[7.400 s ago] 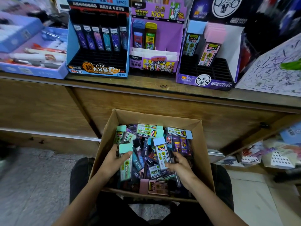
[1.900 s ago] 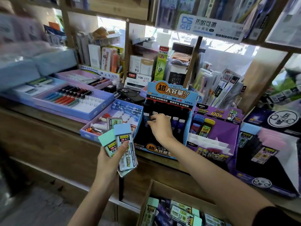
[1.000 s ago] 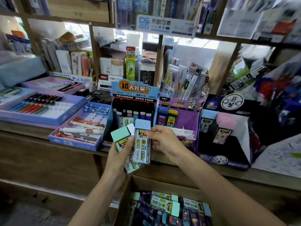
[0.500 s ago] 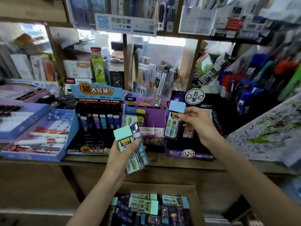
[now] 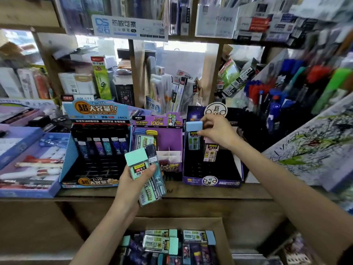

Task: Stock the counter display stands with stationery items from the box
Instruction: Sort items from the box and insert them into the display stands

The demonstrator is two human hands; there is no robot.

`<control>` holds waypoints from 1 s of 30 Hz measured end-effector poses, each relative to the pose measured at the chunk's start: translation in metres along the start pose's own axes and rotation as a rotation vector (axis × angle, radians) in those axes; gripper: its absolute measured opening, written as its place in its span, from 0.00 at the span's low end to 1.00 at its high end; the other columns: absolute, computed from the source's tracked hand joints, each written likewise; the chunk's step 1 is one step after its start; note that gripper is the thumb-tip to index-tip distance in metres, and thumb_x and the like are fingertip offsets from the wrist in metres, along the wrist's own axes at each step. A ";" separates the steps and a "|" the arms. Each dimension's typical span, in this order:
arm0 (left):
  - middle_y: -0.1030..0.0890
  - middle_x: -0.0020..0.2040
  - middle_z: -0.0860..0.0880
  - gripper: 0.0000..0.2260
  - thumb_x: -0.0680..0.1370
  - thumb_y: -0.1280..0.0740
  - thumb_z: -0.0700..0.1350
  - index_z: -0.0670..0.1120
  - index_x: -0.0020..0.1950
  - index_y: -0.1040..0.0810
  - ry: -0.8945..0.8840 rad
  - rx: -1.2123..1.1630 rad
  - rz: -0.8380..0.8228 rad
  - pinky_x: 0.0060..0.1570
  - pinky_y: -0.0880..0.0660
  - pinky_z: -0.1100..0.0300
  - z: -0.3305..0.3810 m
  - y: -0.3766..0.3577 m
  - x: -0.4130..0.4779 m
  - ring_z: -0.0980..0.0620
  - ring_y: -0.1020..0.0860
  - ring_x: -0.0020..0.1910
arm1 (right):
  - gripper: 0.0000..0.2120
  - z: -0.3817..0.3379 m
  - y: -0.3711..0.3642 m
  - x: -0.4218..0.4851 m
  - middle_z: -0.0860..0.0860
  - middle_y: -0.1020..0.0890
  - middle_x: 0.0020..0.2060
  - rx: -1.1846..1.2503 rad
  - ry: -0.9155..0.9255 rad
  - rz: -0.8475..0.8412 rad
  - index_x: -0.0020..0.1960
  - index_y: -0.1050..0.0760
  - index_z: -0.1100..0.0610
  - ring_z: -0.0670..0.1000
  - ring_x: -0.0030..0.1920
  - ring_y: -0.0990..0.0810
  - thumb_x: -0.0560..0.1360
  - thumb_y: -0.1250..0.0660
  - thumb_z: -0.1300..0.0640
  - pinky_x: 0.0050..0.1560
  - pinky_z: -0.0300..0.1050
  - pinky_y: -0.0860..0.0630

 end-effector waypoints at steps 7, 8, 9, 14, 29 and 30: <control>0.16 0.44 0.50 0.18 0.65 0.28 0.49 0.51 0.54 0.24 -0.016 0.015 -0.006 0.34 0.21 0.58 -0.001 -0.002 0.001 0.51 0.16 0.42 | 0.09 0.007 -0.009 -0.001 0.49 0.19 0.37 -0.036 0.036 -0.049 0.42 0.26 0.52 0.47 0.36 0.23 0.70 0.27 0.61 0.39 0.41 0.25; 0.16 0.43 0.51 0.18 0.65 0.28 0.48 0.51 0.53 0.24 -0.020 0.009 -0.009 0.32 0.21 0.59 -0.001 -0.003 0.001 0.52 0.16 0.40 | 0.06 0.007 -0.008 0.000 0.49 0.20 0.37 -0.026 0.044 -0.035 0.42 0.25 0.53 0.46 0.36 0.23 0.71 0.28 0.59 0.39 0.40 0.26; 0.15 0.41 0.52 0.17 0.65 0.28 0.48 0.50 0.53 0.25 -0.022 0.003 -0.015 0.31 0.22 0.61 -0.001 -0.004 0.001 0.53 0.16 0.39 | 0.04 0.007 -0.007 0.000 0.48 0.20 0.37 -0.018 0.056 -0.019 0.43 0.24 0.53 0.46 0.37 0.23 0.72 0.29 0.58 0.39 0.38 0.27; 0.15 0.42 0.52 0.18 0.65 0.28 0.48 0.50 0.54 0.25 -0.026 0.002 -0.028 0.32 0.22 0.62 -0.002 -0.004 0.000 0.52 0.16 0.40 | 0.07 0.006 -0.004 0.002 0.53 0.19 0.41 -0.023 0.096 0.043 0.49 0.22 0.55 0.51 0.44 0.21 0.72 0.31 0.63 0.50 0.42 0.25; 0.17 0.46 0.49 0.19 0.65 0.28 0.49 0.51 0.55 0.25 -0.027 0.023 -0.029 0.36 0.21 0.58 -0.004 -0.007 0.000 0.51 0.17 0.43 | 0.07 0.000 -0.005 0.002 0.53 0.19 0.45 -0.270 0.139 0.059 0.49 0.21 0.57 0.53 0.50 0.23 0.73 0.34 0.65 0.55 0.48 0.26; 0.17 0.47 0.49 0.19 0.65 0.28 0.49 0.50 0.54 0.25 -0.027 0.024 -0.030 0.37 0.21 0.57 -0.003 -0.007 0.000 0.50 0.17 0.43 | 0.06 0.000 -0.005 0.003 0.54 0.19 0.47 -0.327 0.140 0.050 0.49 0.21 0.57 0.54 0.52 0.24 0.74 0.34 0.63 0.57 0.49 0.27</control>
Point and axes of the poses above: each hand's wrist, its own x-axis towards the middle knuckle, its own y-axis out of the back of the hand, z = x × y, the point moved 4 cm from there along x, towards the middle knuckle
